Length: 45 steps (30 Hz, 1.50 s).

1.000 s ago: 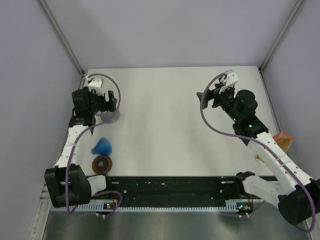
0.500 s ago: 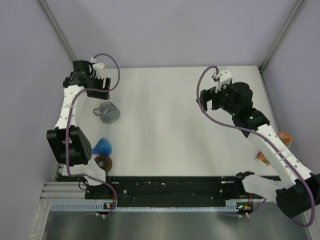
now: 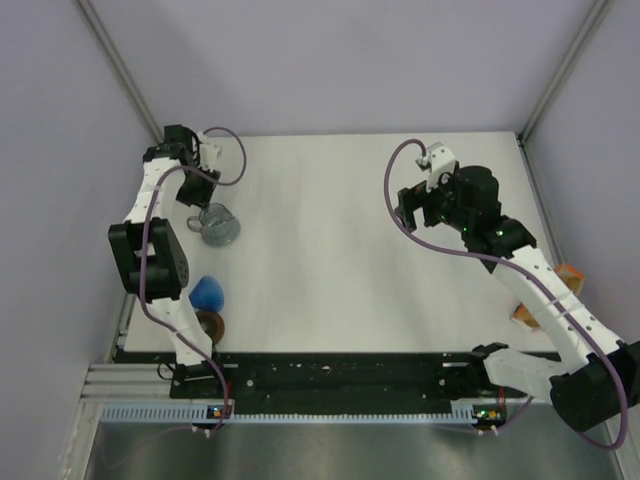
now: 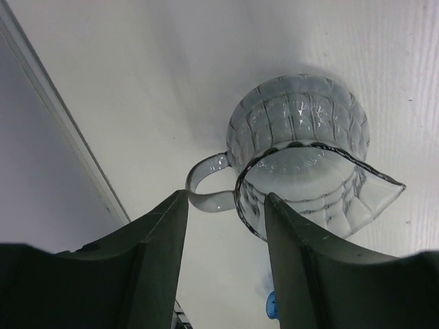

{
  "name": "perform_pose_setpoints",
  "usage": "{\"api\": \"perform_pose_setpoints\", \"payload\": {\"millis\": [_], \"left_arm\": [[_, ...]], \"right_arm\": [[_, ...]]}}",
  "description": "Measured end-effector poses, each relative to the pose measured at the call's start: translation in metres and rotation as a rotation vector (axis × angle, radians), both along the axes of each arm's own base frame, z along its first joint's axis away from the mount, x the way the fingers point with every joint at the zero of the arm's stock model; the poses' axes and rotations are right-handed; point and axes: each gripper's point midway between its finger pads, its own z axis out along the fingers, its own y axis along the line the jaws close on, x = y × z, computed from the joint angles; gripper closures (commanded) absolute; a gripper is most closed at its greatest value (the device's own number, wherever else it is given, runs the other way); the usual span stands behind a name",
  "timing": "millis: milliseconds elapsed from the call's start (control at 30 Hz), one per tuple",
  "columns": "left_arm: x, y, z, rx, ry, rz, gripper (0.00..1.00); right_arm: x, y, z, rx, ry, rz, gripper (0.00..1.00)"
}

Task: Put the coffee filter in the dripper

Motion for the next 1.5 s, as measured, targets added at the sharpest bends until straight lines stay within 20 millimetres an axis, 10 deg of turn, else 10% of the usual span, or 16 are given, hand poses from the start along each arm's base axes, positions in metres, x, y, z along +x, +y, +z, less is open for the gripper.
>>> {"api": "perform_pose_setpoints", "payload": {"millis": [267, 600, 1067, 1500], "left_arm": [[0.006, -0.008, -0.035, -0.052, 0.064, -0.03, 1.0], [0.002, -0.063, -0.036, -0.22, 0.05, -0.006, 1.0], [-0.021, -0.247, -0.022, -0.259, 0.0, -0.039, 1.0], [-0.016, -0.29, -0.03, -0.23, -0.07, -0.021, 1.0]], "right_arm": [[0.001, 0.002, -0.005, -0.011, 0.009, 0.013, 0.03], [-0.001, 0.007, -0.003, 0.005, 0.014, 0.04, 0.03], [0.0, 0.007, -0.002, 0.045, 0.028, 0.009, 0.03], [0.003, 0.001, -0.003, 0.04, 0.029, -0.036, 0.02]]}}
